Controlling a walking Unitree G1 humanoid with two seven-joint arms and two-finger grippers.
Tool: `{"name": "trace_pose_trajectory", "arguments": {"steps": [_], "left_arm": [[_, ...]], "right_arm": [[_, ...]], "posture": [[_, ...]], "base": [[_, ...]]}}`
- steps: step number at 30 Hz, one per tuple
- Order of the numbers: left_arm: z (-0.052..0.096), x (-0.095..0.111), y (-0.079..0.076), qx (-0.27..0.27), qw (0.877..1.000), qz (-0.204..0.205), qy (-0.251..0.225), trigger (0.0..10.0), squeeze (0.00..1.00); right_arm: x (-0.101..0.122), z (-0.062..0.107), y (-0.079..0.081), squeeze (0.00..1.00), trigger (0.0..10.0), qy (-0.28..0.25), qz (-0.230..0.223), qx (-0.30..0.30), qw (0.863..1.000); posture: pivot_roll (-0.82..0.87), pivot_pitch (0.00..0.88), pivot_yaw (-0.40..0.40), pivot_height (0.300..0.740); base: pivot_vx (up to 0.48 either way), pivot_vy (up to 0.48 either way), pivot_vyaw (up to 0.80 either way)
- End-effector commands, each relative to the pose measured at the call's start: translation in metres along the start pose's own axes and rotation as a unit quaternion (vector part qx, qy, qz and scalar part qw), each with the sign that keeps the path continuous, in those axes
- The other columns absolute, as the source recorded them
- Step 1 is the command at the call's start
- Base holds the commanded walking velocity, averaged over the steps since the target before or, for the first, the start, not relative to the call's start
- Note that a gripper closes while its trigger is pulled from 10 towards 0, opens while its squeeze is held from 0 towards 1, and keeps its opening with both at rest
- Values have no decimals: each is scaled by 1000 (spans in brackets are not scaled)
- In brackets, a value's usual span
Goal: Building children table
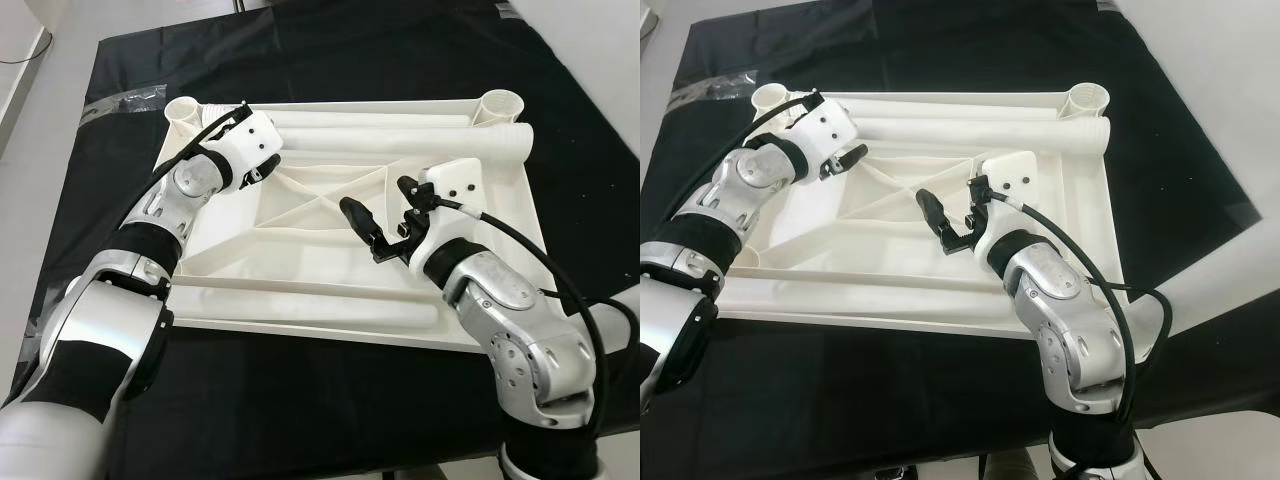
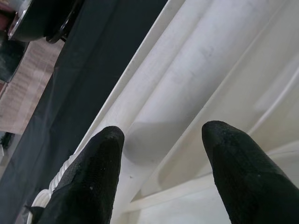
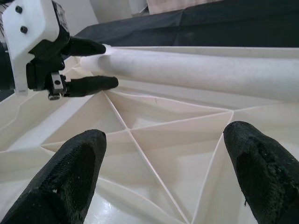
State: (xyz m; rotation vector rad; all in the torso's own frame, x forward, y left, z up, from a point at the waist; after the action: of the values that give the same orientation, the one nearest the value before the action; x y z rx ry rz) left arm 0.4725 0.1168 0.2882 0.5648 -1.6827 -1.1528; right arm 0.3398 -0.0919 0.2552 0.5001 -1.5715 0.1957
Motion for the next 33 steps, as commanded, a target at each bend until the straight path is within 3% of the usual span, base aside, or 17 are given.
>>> {"name": "trace_pose_trajectory", "arguments": {"steps": [1, 8, 13, 18, 21, 22, 25, 27, 31, 33], "left_arm": [[1, -5, 0, 7, 1000, -1, 7, 10000, 0], [1, -1, 19, 36, 999, -6, 5, 10000, 0], [2, 0, 22, 37, 999, -8, 2, 10000, 0], [1, 6, 23, 39, 999, 15, -14, 10000, 0], [-1, 28, 23, 40, 987, 136, -81, 10000, 0], [-1, 28, 23, 40, 987, 136, -81, 10000, 0], [7, 52, 11, 34, 962, 227, -149, 10000, 0], [17, 58, 5, 35, 953, 253, -165, 10000, 0], [23, 58, 2, 40, 950, 262, -168, 10000, 0], [38, 53, -6, 59, 943, 287, -160, 10000, 0]], "right_arm": [[-2, 4, 4, 0, 10000, 4, -6, 5, 1000], [-2, 3, 6, 0, 10000, 4, -7, 8, 1000], [-3, 2, 9, 0, 10000, 6, -7, 12, 1000], [-3, 1, 10, 0, 10000, 7, -7, 14, 1000], [-3, -3, 9, 0, 10000, 4, -6, 15, 1000], [-3, -3, 9, 0, 10000, 4, -6, 15, 1000], [-3, -5, 11, 0, 10000, -2, -3, 25, 1000], [-3, -6, 11, 0, 10000, -5, -2, 29, 1000], [-4, -8, 11, 0, 10000, -6, 0, 29, 1000], [-8, -10, 7, 0, 10000, -7, 2, 29, 1000]], "posture": [[-141, 347, 73, 740], [-143, 339, 70, 740], [-142, 334, 70, 740], [-141, 321, 72, 740], [-133, 293, 73, 740], [-133, 293, 73, 740], [-117, 258, 73, 740], [-107, 238, 72, 740], [-95, 210, 71, 740], [-76, 165, 70, 740]], "base": [[0, 0, 0], [0, 0, 0], [0, 0, 0], [0, 0, 0], [0, 0, 0], [0, 0, 0], [0, 0, 0], [0, 0, 0], [0, 0, 0], [0, 0, 0]]}}
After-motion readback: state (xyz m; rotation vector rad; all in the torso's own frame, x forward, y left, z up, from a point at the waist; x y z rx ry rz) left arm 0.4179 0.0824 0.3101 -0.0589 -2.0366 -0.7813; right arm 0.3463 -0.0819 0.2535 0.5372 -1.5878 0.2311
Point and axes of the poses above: a point about 5 cm out from each wrist's last joint towards the gripper, its own z axis pointing back from the gripper into the wrist, its own x axis along the axis of the wrist's last joint, y = z × x, the point moved 6 cm from there along -z, pointing out of the wrist towards the gripper, and after that the axes turned 12 degrees about -z, right-handed, at the moved point
